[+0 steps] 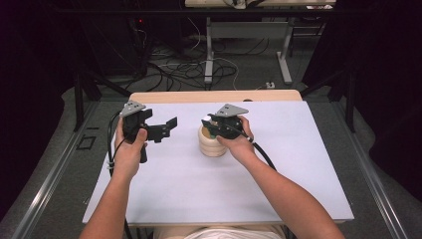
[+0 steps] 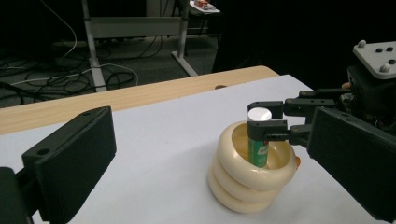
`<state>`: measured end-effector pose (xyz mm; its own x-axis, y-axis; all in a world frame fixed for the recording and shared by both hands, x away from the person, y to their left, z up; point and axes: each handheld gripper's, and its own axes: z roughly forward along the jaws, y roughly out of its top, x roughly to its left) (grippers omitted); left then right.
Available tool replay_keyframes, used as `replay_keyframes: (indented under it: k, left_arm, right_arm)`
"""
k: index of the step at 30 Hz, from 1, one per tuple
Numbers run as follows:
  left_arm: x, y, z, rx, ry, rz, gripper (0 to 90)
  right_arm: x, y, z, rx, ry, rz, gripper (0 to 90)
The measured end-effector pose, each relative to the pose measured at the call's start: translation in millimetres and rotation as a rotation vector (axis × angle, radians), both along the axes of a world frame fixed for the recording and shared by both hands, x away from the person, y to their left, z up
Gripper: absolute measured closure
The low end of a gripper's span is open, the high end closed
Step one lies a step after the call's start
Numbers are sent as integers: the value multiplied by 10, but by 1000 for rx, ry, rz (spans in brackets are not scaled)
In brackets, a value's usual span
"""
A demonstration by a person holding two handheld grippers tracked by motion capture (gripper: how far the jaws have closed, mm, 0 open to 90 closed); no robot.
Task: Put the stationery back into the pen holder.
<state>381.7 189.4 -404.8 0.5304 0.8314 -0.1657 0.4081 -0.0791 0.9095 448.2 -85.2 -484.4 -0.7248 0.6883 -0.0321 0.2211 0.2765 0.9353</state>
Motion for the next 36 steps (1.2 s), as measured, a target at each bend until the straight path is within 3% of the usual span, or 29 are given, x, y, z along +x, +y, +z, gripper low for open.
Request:
replay_keyframes:
  k: [5,8,14,16,19,21,26,32,36]
  left_arm:
    - [10,23,-12,-2,4,6,13]
    - [10,32,-17,-5,8,8,14]
    - [7,45,-18,-9,9,11,14]
    - [4,53,-14,-10,11,13,14]
    - [3,61,-14,-11,6,13,14]
    - [2,66,-15,-14,7,15,14]
    - [-2,84,-23,-16,16,19,15]
    - [11,113,-54,-11,18,22,14]
    - [14,123,-60,-15,23,20,14]
  right_arm:
    - [-9,-11,-49,-11,40,-7,645]
    - [1,-24,-59,9,47,-16,625]
    - [-7,-74,33,28,32,-36,461]
    - [-21,-108,73,47,46,-36,410]
    - [-59,-163,138,63,23,-55,374]
    - [-97,-198,191,69,39,-57,339]
    - [-205,-304,318,47,67,-75,198]
    - [-371,-446,435,-22,65,-108,145]
    - [-456,-534,453,-38,79,-128,106]
